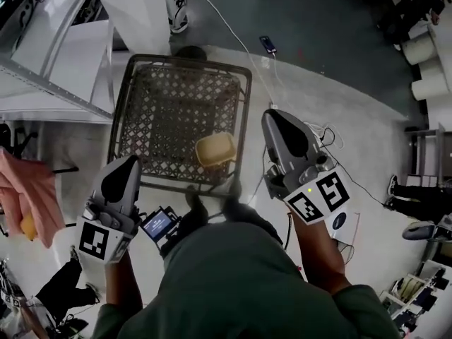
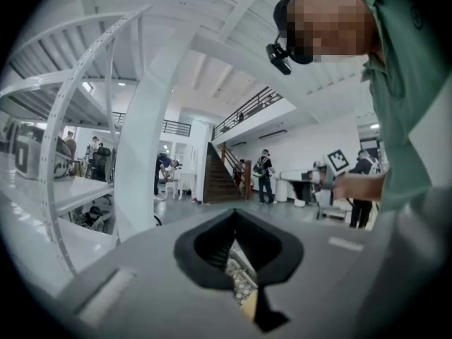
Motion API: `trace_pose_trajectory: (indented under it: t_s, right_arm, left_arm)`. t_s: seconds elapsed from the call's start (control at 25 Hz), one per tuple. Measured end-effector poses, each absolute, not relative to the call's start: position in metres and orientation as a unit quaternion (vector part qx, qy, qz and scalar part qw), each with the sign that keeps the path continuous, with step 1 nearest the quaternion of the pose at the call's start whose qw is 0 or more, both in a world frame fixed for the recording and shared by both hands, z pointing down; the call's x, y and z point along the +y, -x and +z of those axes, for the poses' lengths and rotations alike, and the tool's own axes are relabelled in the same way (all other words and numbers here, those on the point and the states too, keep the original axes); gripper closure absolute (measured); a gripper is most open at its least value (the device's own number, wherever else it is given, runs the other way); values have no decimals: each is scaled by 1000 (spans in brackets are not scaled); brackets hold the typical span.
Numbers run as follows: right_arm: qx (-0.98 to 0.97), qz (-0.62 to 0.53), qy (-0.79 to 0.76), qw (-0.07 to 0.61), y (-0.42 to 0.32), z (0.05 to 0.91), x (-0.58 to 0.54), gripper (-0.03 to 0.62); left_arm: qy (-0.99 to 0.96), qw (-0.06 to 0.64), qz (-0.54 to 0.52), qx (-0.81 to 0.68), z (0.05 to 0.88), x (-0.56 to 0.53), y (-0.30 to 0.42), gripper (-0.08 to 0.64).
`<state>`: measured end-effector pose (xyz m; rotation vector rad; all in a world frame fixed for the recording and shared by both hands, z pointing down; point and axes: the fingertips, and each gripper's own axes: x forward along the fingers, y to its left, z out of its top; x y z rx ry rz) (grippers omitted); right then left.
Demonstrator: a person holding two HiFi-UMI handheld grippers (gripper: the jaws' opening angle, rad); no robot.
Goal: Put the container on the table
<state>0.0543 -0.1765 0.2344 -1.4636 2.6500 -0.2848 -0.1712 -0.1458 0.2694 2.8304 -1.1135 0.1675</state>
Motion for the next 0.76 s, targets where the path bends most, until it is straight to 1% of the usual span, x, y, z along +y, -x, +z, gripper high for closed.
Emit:
trace_pose_trajectory:
  t_s: [0.12,0.28,0.56,0.76]
  right_arm:
    - [876,-53,474,70,-56,185,-153,589]
    - [879,-23,467,86,-60,148,-131,589]
    - [883,4,458,104,-59,116,-112,589]
    - [886,6,452,109,-63,111,-106,589]
  left_arm:
    - [-935,36,54,-350,254,-138,160,557]
    - [-939,23,47,-340,237,-136,150,557]
    - [-942,0,30,-334,212,-128,149,558]
    - [-935,8,47,-351,214,-121,150,557]
